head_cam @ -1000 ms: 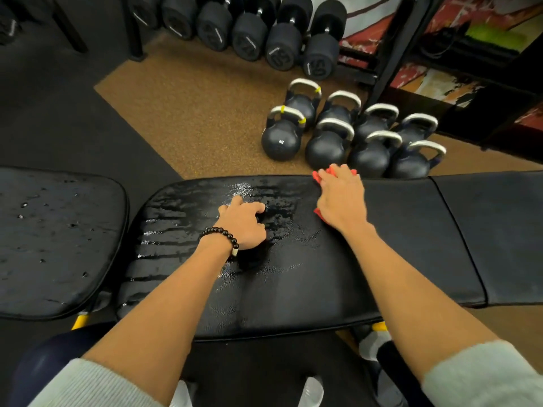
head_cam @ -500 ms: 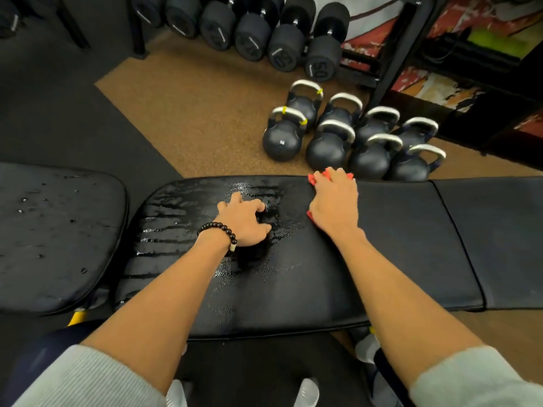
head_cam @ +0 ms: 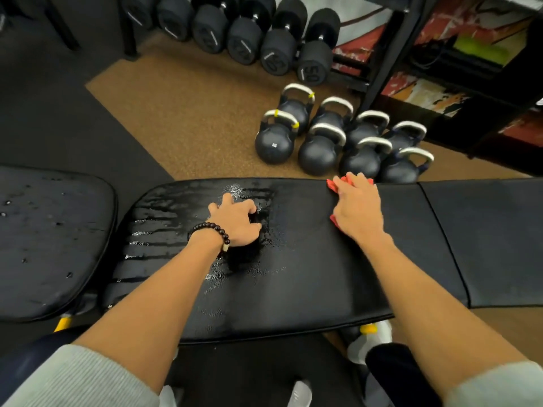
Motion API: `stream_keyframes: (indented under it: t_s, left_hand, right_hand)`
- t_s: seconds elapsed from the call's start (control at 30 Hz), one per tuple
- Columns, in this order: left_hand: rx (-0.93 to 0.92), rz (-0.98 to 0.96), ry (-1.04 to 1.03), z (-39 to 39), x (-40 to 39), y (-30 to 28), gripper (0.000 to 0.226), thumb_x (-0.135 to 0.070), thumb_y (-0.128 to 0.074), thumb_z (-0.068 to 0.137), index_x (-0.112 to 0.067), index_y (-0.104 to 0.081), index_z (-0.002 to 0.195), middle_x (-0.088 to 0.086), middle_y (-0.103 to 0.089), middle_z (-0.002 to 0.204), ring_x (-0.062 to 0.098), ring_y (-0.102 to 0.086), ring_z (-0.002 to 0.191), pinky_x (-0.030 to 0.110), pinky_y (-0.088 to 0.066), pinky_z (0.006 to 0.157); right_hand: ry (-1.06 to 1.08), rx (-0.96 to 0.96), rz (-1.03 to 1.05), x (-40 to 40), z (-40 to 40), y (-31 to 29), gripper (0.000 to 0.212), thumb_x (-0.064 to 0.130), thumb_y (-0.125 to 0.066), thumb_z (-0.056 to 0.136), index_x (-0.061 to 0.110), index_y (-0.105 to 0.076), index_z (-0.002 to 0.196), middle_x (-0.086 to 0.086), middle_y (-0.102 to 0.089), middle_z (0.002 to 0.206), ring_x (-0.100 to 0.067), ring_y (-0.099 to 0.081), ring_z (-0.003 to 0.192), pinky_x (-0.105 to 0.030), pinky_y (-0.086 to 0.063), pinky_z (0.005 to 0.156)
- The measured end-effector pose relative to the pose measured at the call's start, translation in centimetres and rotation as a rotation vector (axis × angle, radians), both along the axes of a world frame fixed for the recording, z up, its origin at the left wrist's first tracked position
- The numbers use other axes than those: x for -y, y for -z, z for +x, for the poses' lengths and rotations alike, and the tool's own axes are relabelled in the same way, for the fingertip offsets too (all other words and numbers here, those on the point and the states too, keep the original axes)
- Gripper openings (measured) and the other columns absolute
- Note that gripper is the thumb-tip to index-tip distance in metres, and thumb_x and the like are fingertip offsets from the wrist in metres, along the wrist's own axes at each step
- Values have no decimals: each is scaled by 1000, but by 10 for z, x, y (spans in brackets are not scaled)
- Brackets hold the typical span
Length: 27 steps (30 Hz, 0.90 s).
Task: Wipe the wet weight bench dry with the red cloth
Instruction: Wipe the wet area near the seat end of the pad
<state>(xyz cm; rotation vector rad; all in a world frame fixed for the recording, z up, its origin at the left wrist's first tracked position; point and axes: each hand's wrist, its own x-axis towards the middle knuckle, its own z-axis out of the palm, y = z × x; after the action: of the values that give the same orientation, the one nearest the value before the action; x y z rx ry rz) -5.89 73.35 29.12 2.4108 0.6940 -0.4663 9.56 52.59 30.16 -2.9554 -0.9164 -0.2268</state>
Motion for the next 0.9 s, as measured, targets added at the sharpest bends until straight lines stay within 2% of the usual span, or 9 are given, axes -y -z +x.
stream_keyframes:
  t_s: [0.07,0.17,0.27,0.4,0.47,0.57,0.67,0.8,0.9]
  left_hand:
    - [-2,14,10,0,1,1,46,-49,-54,92,-33,-46,134,10,-30,139,41,-28,131,46,-29,112]
    - [10,6,1,0,0,7,43,-53,-50,93,-35,-46,132,8,-31,138,39,-27,133,45,-27,113]
    - [29,-18,-1,3,-6,19,25,-55,-39,92,-44,-46,114,3,-42,132,33,-27,134,45,-25,111]
    - [4,-77,-52,7,-10,25,21,-59,-29,85,-43,-42,89,1,-48,123,32,-29,128,46,-26,105]
    - [-3,-87,-79,6,-8,23,27,-60,-27,83,-41,-43,92,2,-47,122,32,-30,127,47,-26,106]
    - [-12,-118,-110,3,-5,18,28,-58,-26,86,-42,-44,100,4,-45,124,33,-31,126,48,-24,108]
    - [18,-108,-111,3,-3,17,22,-53,-26,92,-44,-42,103,1,-48,125,27,-31,127,45,-22,106]
    - [10,-84,-103,4,-7,19,23,-56,-29,81,-48,-38,100,-2,-49,123,28,-33,126,43,-24,105]
    - [7,-43,-22,2,-3,12,30,-48,-46,87,-40,-44,116,4,-37,127,31,-30,127,43,-32,106]
  right_hand:
    - [15,21,38,-29,-15,7,35,19,-51,73,20,-63,105,-6,-55,107,-33,-48,103,-47,-42,86]
    - [-293,-15,91,-44,-66,22,32,16,-54,82,17,-64,113,-10,-55,117,-35,-49,111,-49,-43,92]
    - [-515,-113,110,-4,-96,22,32,19,-56,91,16,-68,120,-10,-60,130,-33,-51,125,-47,-41,105]
    - [-335,-70,83,35,-49,1,32,10,-62,86,13,-71,117,-16,-62,128,-40,-54,122,-52,-43,100]
    - [-110,-43,25,21,-15,-5,42,9,-66,81,10,-67,123,-18,-59,127,-43,-49,121,-56,-40,98]
    - [64,-31,44,-16,-10,3,44,34,-52,91,16,-60,131,-13,-51,135,-38,-40,130,-57,-33,107]
    - [-123,-26,94,-37,-56,20,50,43,-37,93,17,-61,128,-12,-51,139,-38,-42,132,-59,-36,106]
    - [-524,-121,31,3,-110,21,43,34,-40,95,24,-61,131,-6,-53,144,-31,-45,137,-52,-36,111]
    - [-529,-9,11,32,-75,5,37,21,-50,90,20,-66,124,-10,-58,135,-36,-53,127,-53,-46,98]
